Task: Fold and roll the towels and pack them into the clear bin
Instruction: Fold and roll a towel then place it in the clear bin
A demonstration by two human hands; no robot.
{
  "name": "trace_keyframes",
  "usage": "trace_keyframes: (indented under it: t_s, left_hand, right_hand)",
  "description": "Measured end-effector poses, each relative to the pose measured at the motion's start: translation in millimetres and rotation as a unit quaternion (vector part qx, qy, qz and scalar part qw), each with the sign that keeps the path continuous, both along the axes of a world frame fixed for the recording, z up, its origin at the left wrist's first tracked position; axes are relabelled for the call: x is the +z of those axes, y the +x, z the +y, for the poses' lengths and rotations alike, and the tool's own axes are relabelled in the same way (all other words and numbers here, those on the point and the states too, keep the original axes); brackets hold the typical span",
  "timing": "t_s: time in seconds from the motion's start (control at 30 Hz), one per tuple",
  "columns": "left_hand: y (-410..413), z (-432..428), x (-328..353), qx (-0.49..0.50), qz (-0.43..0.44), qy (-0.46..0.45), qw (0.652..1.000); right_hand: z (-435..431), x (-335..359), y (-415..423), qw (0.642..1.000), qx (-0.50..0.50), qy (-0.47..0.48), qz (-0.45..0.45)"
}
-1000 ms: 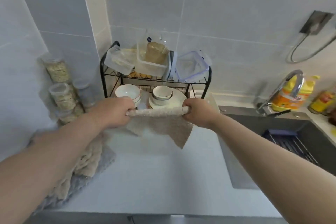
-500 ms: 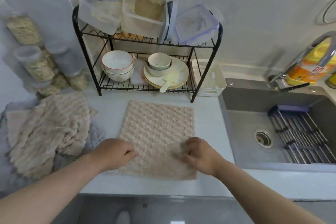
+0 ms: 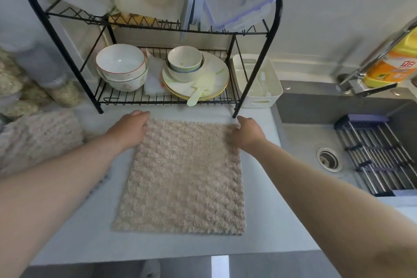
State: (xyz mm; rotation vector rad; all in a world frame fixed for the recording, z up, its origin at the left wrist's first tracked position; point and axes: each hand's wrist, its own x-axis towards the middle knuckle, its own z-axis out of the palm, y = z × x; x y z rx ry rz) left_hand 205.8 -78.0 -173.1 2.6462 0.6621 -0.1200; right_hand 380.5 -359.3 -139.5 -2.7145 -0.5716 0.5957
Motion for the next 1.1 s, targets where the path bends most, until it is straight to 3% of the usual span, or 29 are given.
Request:
trace_keyframes:
  t_s: [0.07, 0.13, 0.37, 0.47, 0.6, 0.8, 1.1]
  left_hand:
    - [11.7, 8.1, -2.9, -0.008, 0.024, 0.011, 1.0]
    - [17.6, 7.7, 2.3, -0.011, 0.025, 0.02, 0.999]
    - [-27.7, -25.8, 49.8, 0.087, -0.117, -0.1, 0.984]
    - [-75.4, -43.5, 55.6, 0.112, -0.095, -0.161, 0.976]
    - [-132.9, -61.9, 47.4, 0.087, -0.035, -0.169, 0.981]
    - [-168.3, -88.1, 42.3, 0.005, 0.063, -0.112, 0.992]
    - [-188.0, -104.5, 34.6, -0.076, 0.099, -0.088, 0.988]
  right_hand:
    - [11.6, -8.2, 7.0, 0.994, 0.071, -0.075, -0.035]
    - [17.4, -8.3, 8.7, 0.991, 0.094, -0.082, -0.055]
    - [-15.1, 31.4, -22.1, 0.986, 0.007, 0.168, -0.02]
    - [-49.7, 35.8, -61.3, 0.978, 0.002, 0.208, -0.014]
    - [-89.6, 23.0, -117.6, 0.968, 0.051, 0.242, -0.036]
    - [-119.0, -5.2, -157.7, 0.973, 0.113, 0.199, -0.011]
    - [-128.6, -21.3, -165.2, 0.979, 0.183, 0.092, 0.024]
